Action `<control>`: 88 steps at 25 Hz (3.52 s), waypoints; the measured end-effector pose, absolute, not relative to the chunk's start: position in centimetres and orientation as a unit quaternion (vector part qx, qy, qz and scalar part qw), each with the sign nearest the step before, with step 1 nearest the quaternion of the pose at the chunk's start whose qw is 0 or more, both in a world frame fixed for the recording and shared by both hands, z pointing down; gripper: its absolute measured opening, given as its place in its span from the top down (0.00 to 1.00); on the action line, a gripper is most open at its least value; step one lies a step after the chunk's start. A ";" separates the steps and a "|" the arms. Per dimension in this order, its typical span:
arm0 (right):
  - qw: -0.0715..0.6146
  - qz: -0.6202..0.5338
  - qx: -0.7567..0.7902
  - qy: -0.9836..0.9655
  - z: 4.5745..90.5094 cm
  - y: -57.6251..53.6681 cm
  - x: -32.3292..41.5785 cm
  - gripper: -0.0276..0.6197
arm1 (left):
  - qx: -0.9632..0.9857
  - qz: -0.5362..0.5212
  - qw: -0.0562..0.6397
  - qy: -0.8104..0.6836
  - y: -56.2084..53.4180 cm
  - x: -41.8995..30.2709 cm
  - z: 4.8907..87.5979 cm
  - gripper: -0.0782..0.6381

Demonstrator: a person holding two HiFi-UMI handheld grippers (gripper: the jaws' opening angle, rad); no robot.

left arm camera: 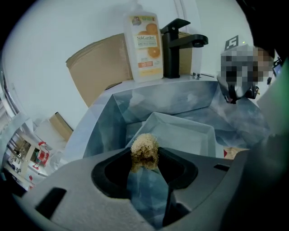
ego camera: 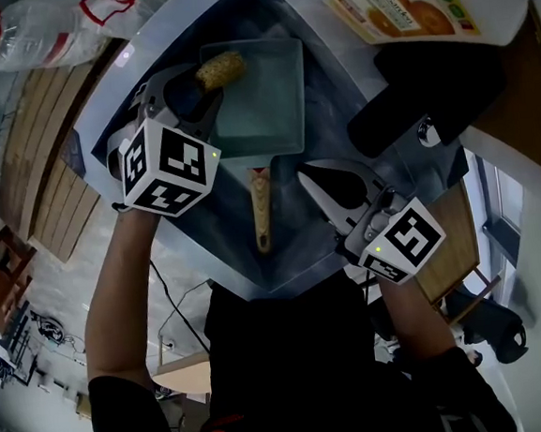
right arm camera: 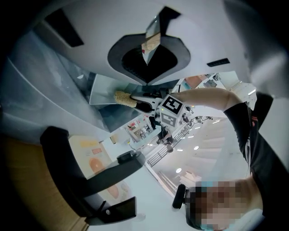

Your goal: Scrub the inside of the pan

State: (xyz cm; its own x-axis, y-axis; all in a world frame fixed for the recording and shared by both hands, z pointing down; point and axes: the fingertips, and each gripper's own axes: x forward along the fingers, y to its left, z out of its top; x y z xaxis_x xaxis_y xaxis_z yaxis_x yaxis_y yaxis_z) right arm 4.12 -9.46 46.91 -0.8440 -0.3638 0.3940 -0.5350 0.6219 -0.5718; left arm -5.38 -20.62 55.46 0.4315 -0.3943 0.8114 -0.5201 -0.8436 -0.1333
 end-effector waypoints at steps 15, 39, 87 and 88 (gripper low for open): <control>0.117 0.362 0.254 -0.889 47.6 -10.0 4.7 0.95 | 0.802 0.545 -0.030 -0.243 -21.2 -4.5 56.7 0.64; 0.109 0.349 0.253 -0.896 45.8 -6.4 3.7 0.95 | 0.801 0.568 0.007 -0.187 -13.8 -4.5 56.5 0.65; 0.112 0.359 0.271 -0.886 46.3 -10.7 6.0 0.95 | 0.799 0.576 -0.020 -0.172 -21.2 -1.3 57.1 0.65; 0.112 0.359 0.270 -0.886 46.2 -10.7 5.9 0.95 | 0.799 0.576 -0.019 -0.171 -21.1 -1.3 57.1 0.65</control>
